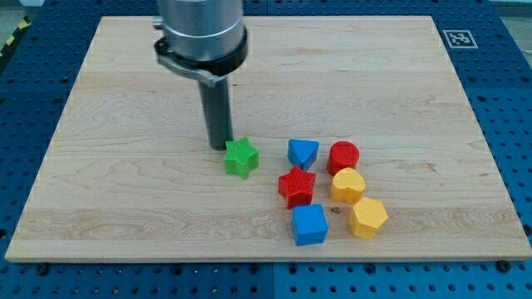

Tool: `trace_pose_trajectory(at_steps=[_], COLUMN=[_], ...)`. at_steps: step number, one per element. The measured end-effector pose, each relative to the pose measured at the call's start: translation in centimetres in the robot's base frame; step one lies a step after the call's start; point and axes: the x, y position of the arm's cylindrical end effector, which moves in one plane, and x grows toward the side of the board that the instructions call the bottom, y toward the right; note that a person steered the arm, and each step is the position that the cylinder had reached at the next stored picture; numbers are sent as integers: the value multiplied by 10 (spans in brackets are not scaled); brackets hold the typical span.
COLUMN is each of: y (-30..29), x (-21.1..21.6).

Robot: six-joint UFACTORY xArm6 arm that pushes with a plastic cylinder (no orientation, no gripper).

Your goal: Place your arm parallel to the green circle

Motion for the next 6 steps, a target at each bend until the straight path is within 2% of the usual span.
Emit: trace_pose_trajectory(at_steps=[1,2,3,4,5,6], y=[9,48,53,7,-72,-150], x=[30,34,38,40,-4,-96])
